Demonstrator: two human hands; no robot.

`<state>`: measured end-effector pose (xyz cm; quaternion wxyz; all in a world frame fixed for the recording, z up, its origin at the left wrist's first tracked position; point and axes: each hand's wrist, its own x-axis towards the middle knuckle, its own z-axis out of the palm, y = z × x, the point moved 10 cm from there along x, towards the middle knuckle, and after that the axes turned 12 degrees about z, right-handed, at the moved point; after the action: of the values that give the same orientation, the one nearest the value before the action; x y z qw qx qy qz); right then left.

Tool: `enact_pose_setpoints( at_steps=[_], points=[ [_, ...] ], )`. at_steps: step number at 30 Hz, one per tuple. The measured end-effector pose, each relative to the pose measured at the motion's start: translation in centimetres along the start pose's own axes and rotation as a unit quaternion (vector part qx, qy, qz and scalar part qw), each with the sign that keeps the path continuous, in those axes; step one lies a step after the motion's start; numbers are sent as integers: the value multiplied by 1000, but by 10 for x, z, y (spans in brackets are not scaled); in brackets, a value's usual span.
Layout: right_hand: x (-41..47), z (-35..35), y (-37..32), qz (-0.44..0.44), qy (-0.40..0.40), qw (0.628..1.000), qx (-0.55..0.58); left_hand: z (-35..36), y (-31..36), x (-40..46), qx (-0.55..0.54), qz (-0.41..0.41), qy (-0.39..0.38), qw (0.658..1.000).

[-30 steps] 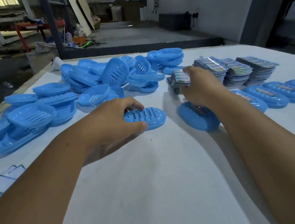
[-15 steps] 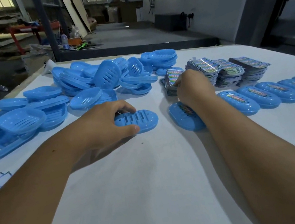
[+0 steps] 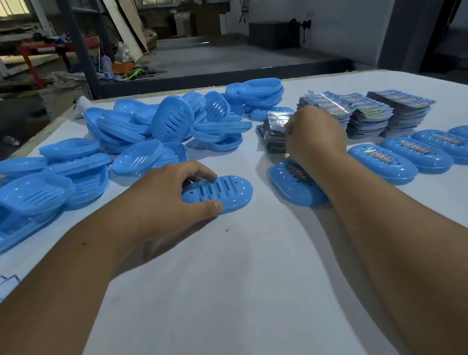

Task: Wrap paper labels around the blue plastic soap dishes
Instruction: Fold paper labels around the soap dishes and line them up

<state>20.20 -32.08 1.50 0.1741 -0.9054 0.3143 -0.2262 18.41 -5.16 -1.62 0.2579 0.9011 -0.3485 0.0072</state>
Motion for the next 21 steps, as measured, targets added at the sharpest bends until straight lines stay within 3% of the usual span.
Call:
enact_pose_setpoints(
  at_steps=[13, 16, 19, 21],
  points=[
    [-7, -24, 5, 6, 20, 992, 127, -2, -1, -2, 0, -14, 0, 1000],
    [-16, -42, -11, -46, 53, 980, 189, 3, -4, -2, -46, -26, 13, 999],
    [-44, -54, -42, -150, 61, 957, 240, 4, -7, -5, -265, -79, 97, 956],
    [-72, -55, -68, -236, 39, 938, 250, -11, -13, -2, -256, -100, 154, 949]
  ],
)
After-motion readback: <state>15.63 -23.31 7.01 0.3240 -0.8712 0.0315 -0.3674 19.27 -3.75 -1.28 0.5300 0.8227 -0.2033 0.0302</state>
